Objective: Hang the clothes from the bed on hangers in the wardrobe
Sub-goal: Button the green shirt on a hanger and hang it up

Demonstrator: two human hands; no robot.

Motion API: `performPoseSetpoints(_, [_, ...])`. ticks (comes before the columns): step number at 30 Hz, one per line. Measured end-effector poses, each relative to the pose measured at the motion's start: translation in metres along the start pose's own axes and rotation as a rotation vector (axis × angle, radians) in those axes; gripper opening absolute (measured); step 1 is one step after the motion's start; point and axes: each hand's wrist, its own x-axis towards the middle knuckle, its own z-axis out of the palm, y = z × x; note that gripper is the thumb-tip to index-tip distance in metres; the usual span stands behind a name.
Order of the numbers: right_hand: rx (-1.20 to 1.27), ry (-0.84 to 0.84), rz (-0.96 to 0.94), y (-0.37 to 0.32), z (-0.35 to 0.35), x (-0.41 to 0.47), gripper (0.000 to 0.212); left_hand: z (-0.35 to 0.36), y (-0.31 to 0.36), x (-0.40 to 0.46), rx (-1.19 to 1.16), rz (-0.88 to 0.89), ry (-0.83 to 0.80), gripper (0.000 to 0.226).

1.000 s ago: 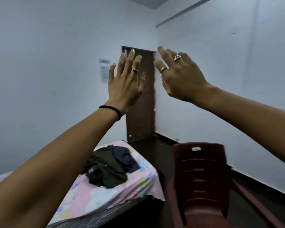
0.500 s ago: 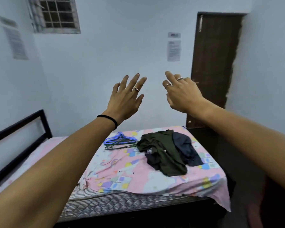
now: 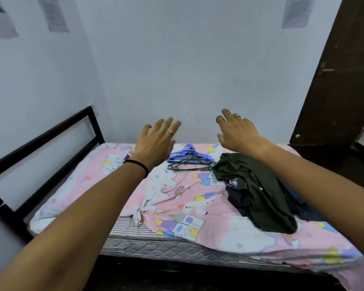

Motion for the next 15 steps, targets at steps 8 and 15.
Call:
performPoseSetpoints(8, [-0.044,-0.056,0.03,-0.036,0.086,0.092,0.044,0.12,-0.099,0.034,-0.126,-0.26,-0.137,0.054])
performPoseSetpoints(15, [0.039,-0.129,0.183,-0.012,0.153,0.141,0.034,0.208,-0.098,0.072,-0.168,-0.129,-0.296,0.056])
